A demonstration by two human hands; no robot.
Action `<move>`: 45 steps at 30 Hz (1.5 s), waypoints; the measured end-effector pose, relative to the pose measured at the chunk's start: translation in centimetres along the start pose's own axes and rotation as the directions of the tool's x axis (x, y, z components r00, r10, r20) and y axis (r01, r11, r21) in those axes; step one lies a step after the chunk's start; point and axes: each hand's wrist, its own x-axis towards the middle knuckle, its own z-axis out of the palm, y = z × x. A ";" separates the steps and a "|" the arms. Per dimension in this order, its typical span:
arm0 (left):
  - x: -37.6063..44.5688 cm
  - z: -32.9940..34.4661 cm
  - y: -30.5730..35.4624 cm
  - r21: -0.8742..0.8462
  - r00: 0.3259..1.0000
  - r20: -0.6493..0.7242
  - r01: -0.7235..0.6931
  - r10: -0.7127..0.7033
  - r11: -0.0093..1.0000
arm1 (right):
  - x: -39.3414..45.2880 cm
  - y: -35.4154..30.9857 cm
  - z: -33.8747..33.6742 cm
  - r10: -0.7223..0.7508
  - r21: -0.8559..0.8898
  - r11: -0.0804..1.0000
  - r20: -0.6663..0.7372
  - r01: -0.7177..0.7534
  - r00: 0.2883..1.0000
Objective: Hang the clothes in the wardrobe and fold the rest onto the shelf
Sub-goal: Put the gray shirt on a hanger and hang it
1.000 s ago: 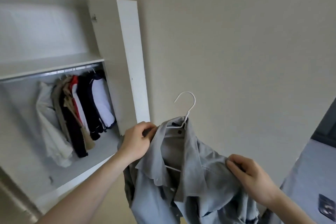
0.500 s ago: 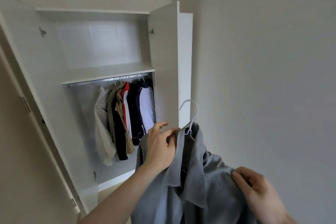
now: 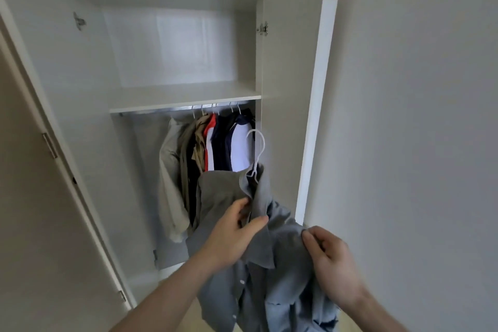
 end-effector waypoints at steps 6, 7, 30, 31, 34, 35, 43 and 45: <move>7.1 -3.4 -1.1 -0.040 0.977 -0.206 0.053 -0.060 0.998 | 6.3 -0.9 4.9 -0.028 -0.011 0.999 0.148 0.030 0.989; 8.3 -3.8 -1.3 -0.026 0.969 -0.240 0.052 -0.057 0.998 | 7.4 -0.9 5.6 -0.044 -0.030 0.998 0.160 0.049 0.986; 28.0 -6.7 -4.1 0.297 0.594 -0.791 0.163 0.147 0.941 | 33.0 5.0 17.2 -0.141 0.210 0.977 0.471 0.044 0.871; 28.4 -7.4 -4.4 0.316 0.613 -0.776 0.170 0.151 0.933 | 33.3 4.9 18.0 -0.147 0.218 0.975 0.486 0.044 0.862; 29.1 -9.5 -4.9 0.383 0.667 -0.736 0.271 0.114 0.883 | 34.2 4.5 20.1 -0.174 0.224 0.972 0.518 0.063 0.837; 29.3 -10.3 -5.1 0.432 0.672 -0.733 0.337 0.108 0.837 | 34.6 4.2 20.6 -0.181 0.222 0.973 0.532 0.071 0.827; 33.1 -16.9 -7.1 0.430 0.763 -0.630 0.495 -0.141 0.755 | 37.7 1.6 26.8 -0.293 0.330 0.941 0.685 0.075 0.667; 33.5 -18.8 -8.3 0.413 0.723 -0.680 0.515 -0.122 0.751 | 38.8 0.7 29.1 -0.287 0.332 0.942 0.734 0.043 0.615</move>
